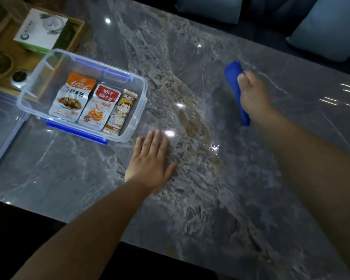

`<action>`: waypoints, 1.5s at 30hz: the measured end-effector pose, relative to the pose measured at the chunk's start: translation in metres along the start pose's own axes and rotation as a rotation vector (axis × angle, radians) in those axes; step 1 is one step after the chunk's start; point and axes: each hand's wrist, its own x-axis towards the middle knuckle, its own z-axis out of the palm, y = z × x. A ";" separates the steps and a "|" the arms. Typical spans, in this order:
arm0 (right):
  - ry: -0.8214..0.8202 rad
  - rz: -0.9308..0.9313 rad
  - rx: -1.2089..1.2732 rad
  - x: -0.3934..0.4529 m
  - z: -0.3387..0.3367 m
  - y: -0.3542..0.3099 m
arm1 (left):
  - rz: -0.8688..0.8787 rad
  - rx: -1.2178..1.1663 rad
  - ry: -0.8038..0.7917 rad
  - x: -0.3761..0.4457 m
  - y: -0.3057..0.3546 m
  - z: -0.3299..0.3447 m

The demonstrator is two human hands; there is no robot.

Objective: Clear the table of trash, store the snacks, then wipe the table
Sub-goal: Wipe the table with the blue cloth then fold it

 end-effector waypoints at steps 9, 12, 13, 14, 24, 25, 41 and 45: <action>-0.118 -0.238 -0.574 0.099 0.030 -0.002 | 0.009 0.002 -0.014 0.000 0.000 -0.002; -0.285 -0.346 -0.708 0.106 0.041 0.008 | 0.005 0.014 -0.014 -0.001 0.000 -0.003; -0.295 -0.363 -0.731 0.106 0.043 0.011 | 0.001 0.017 -0.015 -0.001 0.000 -0.002; -0.295 -0.375 -0.747 0.104 0.044 0.013 | -0.001 0.022 -0.015 -0.001 0.001 -0.003; -0.433 -0.602 -0.796 -0.051 0.055 0.024 | -0.013 0.024 -0.038 0.000 0.002 -0.007; -0.451 -0.614 -0.810 -0.075 0.057 0.026 | -0.016 0.019 -0.040 0.001 0.002 -0.008; -0.551 -0.644 -0.765 -0.295 0.060 0.051 | -0.011 -0.004 -0.055 0.000 0.002 -0.008; -0.566 -0.630 -0.765 -0.310 0.057 0.048 | -0.006 -0.004 -0.084 0.000 0.002 -0.011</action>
